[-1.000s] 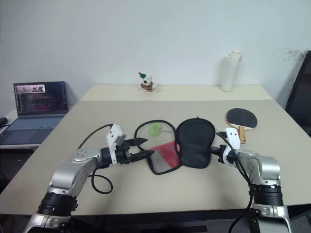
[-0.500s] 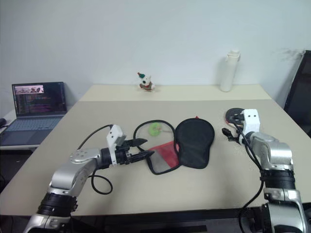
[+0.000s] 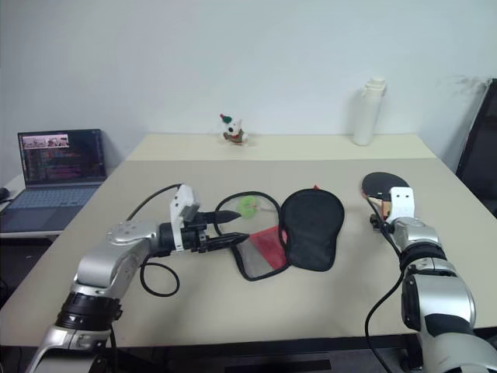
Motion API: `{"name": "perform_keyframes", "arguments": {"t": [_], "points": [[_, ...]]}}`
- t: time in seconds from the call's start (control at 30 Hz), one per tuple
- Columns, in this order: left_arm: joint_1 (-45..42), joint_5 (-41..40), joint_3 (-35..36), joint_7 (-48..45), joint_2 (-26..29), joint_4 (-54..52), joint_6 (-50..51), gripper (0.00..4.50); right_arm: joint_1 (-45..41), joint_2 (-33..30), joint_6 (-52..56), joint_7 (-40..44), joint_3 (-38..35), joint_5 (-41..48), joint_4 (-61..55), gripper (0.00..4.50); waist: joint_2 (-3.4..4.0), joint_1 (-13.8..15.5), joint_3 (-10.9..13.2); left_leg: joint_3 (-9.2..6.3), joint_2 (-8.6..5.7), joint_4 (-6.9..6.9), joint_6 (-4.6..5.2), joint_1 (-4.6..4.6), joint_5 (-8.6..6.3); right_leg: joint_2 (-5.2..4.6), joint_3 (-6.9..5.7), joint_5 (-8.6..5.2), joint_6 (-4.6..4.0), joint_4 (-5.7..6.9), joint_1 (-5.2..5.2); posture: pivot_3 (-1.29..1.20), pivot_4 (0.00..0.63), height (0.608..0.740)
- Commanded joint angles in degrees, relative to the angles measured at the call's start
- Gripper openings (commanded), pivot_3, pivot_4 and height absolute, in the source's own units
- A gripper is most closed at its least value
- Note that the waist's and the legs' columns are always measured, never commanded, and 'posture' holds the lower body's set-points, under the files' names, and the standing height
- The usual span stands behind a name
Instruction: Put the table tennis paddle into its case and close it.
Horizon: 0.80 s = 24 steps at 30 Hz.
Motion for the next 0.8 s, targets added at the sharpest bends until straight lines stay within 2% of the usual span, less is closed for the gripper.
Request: {"name": "perform_keyframes", "arguments": {"t": [0.03,0.1,0.3,0.33,0.5,0.63,0.7,0.8], "points": [[0.17,-0.26,1.07,0.01,0.84,-2.13,-0.89,3.63,-1.47,-0.88,-1.53,0.49,-0.17,-1.02,1.26,4.27,0.00,0.00,0.00,-0.01,0.00,0.01,0.00,0.01,0.00,0.00,-0.01,0.00,0.00,0.03,0.00,0.00,0.150,0.740],[0.47,-0.27,1.10,0.20,0.83,-2.44,-0.86,3.63,-1.40,-0.89,-1.35,0.93,-0.60,-0.87,1.65,3.87,0.00,0.00,0.00,-0.04,0.00,0.03,0.00,0.02,0.00,0.00,-0.02,0.00,0.00,0.07,0.01,0.00,0.150,0.740],[0.82,-0.04,0.95,0.27,0.69,-2.28,-1.25,3.63,-0.29,-1.60,-0.60,1.96,-0.57,-1.00,1.57,1.82,0.00,0.03,0.00,-0.05,-0.01,0.06,0.00,0.02,0.00,0.00,-0.01,0.00,0.00,0.09,0.02,0.00,0.150,0.740],[0.85,-0.01,0.88,0.30,0.59,-2.27,-1.29,3.63,0.02,-1.87,-0.25,2.23,-0.58,-0.96,1.46,1.60,0.00,0.03,0.00,-0.05,-0.01,0.07,0.00,0.02,0.00,-0.01,-0.01,0.00,0.00,0.08,0.02,0.00,0.150,0.740],[1.17,0.04,0.46,0.13,0.22,-2.47,-1.58,3.63,2.76,-4.38,2.31,5.05,0.22,-1.33,-1.12,1.51,0.00,0.22,0.00,-0.05,-0.01,0.06,0.00,0.01,0.00,-0.02,-0.02,0.00,0.00,0.07,0.03,0.00,0.150,0.740],[1.50,-0.18,0.09,-0.24,0.03,-2.99,-1.66,3.63,8.19,-7.39,8.99,8.31,-0.25,-0.14,-9.98,1.51,0.00,0.84,0.00,-0.07,-0.03,0.06,0.00,-0.02,0.00,-0.03,-0.04,0.00,0.00,0.02,0.08,0.00,0.150,0.740],[1.50,-0.52,-0.36,-0.70,-0.20,-3.47,-1.38,3.63,14.20,-9.03,16.24,10.86,-0.69,1.31,-21.73,1.51,0.00,1.54,0.00,-0.14,-0.04,0.06,0.00,-0.04,0.00,-0.05,-0.09,-0.01,0.01,-0.03,0.11,0.00,0.150,0.740],[1.29,-0.95,-1.09,-1.54,-0.36,-4.08,-1.14,3.63,26.22,-11.23,30.03,12.63,-2.78,5.02,-46.18,1.51,0.01,2.31,-0.01,-0.26,-0.05,0.06,0.00,-0.09,0.00,-0.06,-0.17,-0.05,0.07,-0.03,0.12,0.00,0.150,0.740]]}}
